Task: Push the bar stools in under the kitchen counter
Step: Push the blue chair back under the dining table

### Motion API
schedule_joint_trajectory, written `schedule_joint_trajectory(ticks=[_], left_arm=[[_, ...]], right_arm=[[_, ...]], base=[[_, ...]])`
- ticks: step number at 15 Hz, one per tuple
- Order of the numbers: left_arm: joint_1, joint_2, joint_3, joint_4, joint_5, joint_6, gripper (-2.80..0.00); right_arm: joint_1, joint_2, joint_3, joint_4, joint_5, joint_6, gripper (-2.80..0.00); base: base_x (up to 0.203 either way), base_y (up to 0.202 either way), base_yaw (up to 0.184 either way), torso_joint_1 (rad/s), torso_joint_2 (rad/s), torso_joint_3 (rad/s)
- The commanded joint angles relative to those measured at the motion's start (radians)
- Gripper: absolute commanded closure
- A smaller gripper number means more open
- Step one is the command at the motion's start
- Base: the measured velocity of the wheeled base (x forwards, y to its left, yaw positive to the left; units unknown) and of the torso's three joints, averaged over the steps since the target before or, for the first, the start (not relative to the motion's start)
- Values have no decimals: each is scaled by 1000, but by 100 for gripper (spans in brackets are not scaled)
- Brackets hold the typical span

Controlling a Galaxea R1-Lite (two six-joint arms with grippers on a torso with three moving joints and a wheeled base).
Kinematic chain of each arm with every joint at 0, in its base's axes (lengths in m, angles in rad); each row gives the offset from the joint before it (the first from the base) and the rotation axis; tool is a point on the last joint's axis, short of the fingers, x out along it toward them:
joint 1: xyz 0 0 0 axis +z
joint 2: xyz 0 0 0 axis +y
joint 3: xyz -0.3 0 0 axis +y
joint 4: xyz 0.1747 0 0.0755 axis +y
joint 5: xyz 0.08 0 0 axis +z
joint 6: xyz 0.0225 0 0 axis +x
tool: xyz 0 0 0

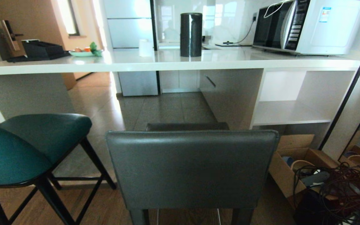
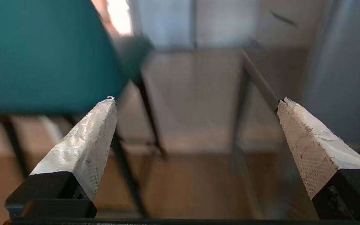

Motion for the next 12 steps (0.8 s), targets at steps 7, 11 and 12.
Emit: schedule_joint_trajectory(ticks=[7, 11, 12], left_arm=[[-3, 2, 31, 71, -34, 29, -280], [-7, 2, 34, 71, -75, 66, -280], [-6, 2, 34, 71, -69, 63, -280]], right_arm=[[0, 2, 200, -110, 11, -111, -280], [1, 2, 200, -112, -11, -82, -280], [1, 2, 200, -112, -19, -60, -280]], base=[[0, 0, 0, 0, 0, 0], [0, 0, 0, 0, 0, 0], [0, 0, 0, 0, 0, 0]])
